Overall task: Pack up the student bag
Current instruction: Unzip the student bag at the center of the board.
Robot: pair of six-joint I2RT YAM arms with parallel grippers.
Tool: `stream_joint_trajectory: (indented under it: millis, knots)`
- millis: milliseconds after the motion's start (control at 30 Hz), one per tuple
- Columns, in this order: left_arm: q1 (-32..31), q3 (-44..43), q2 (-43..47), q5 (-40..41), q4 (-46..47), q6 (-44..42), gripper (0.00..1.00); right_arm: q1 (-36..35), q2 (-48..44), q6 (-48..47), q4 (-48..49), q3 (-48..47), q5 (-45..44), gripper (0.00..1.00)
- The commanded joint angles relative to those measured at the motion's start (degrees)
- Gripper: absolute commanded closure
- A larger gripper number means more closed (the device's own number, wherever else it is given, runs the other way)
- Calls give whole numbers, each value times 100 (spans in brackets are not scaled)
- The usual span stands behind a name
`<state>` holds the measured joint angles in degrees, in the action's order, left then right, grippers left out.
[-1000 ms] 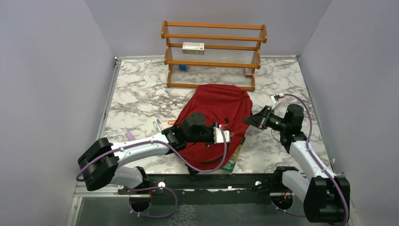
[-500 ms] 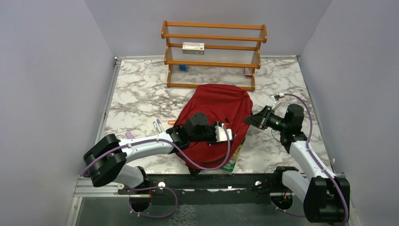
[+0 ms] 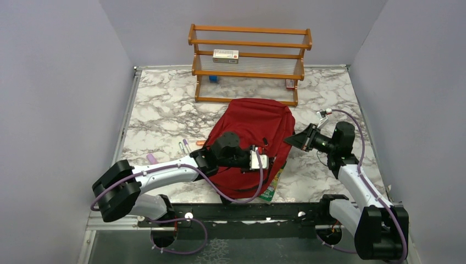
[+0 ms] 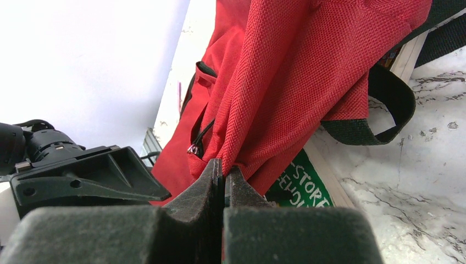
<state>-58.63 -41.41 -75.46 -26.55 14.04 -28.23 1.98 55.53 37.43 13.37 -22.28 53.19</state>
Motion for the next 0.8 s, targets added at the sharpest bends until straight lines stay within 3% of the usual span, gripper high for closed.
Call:
stream_joint_trajectory:
  millis: [0,600,767]
  knots:
    - [-17,24,-191,-53,96,-141,63,47,30,-78,237,-46,99,100]
    - [-17,-157,-622,782,388,-446,63,45,-41,-21,265,35,139,100]
    - [-17,-226,-718,730,389,-426,71,42,-30,-55,261,40,127,99]
